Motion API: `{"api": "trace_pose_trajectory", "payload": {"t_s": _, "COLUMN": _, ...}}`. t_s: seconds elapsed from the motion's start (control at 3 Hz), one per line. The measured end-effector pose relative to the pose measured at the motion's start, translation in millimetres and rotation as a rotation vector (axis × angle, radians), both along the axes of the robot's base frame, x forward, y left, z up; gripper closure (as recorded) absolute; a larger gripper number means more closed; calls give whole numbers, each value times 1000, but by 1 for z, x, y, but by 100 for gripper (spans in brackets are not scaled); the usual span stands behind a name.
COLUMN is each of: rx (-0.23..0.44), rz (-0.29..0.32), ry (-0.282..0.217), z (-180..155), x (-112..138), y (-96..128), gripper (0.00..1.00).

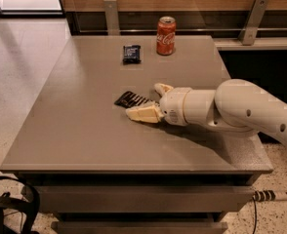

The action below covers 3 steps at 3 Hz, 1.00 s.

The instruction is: Pick rxbar chocolate

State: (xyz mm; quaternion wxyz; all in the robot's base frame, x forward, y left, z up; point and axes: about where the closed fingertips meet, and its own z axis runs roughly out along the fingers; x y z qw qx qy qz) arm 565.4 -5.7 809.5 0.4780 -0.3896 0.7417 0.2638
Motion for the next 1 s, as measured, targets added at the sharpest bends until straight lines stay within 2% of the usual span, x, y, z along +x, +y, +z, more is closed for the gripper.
{"api": "trace_pose_trajectory", "payload": {"t_s": 0.33, "rx": 0, "rz": 0, "ry": 0, "z": 4, "x": 0, "y": 0, "gripper": 96}}
{"api": "trace_pose_trajectory", "payload": {"t_s": 1.0, "rx": 0, "rz": 0, "ry": 0, "z": 4, "x": 0, "y": 0, "gripper": 100}}
